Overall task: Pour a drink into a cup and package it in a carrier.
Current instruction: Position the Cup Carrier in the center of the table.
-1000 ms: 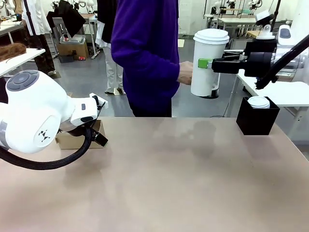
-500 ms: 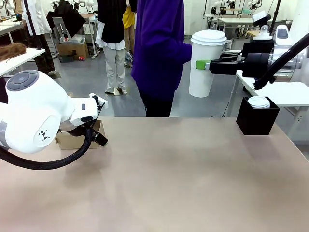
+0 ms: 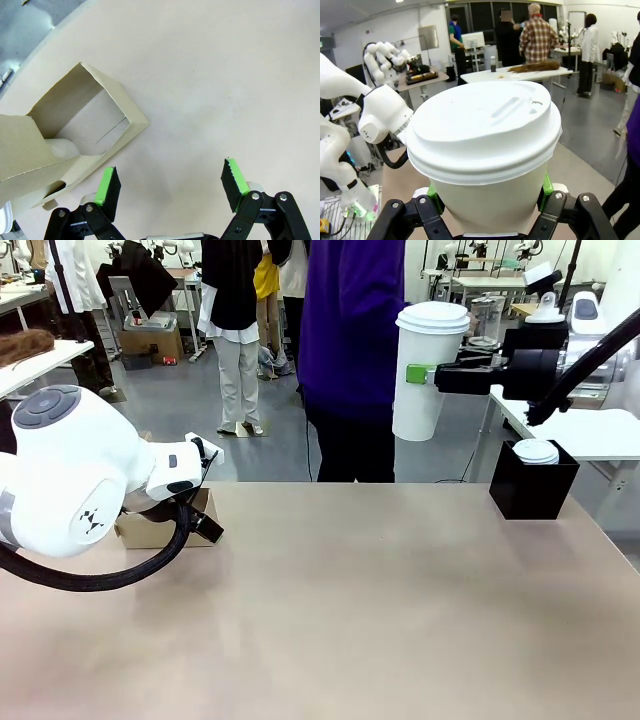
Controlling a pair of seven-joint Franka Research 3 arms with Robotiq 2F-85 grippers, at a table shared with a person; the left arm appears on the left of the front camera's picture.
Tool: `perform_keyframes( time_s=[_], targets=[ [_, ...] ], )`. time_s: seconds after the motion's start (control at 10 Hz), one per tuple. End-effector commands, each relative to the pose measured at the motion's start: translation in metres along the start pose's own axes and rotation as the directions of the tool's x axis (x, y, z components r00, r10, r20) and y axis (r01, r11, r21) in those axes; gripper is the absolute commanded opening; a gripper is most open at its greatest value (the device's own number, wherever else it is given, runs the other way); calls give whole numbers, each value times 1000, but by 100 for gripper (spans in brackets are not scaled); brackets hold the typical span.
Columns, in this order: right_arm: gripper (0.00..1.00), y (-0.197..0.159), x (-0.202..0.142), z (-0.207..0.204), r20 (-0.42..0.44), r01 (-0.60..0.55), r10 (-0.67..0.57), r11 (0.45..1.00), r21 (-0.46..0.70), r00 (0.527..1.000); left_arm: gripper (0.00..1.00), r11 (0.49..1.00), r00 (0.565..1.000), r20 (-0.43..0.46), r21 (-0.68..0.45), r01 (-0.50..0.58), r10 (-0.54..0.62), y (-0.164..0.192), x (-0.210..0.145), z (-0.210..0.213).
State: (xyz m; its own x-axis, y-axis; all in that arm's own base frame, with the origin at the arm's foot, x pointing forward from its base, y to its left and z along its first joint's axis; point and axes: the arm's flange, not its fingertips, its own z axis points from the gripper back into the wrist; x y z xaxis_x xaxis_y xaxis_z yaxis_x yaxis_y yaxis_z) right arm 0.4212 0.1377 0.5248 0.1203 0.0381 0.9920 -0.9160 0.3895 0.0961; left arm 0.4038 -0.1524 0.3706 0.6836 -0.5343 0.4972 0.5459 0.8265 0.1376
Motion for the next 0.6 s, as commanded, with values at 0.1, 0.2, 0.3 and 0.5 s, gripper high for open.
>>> perform_keyframes(
  time_s=[0.1,0.2,0.3,0.5],
  targets=[
    [81,2,4,-2,5,-12,12,1000,-9,1000,100,999,999,-5,10,-44,44,9,13,19],
    [81,2,4,-2,5,-12,12,1000,-9,1000,100,997,996,-47,22,-80,81,14,24,41],
    [81,2,4,-2,5,-12,12,1000,-9,1000,100,994,992,-63,34,-105,107,16,34,59],
    [81,2,4,-2,5,-12,12,1000,-9,1000,100,984,981,-81,43,-175,178,28,54,104]
  ],
)
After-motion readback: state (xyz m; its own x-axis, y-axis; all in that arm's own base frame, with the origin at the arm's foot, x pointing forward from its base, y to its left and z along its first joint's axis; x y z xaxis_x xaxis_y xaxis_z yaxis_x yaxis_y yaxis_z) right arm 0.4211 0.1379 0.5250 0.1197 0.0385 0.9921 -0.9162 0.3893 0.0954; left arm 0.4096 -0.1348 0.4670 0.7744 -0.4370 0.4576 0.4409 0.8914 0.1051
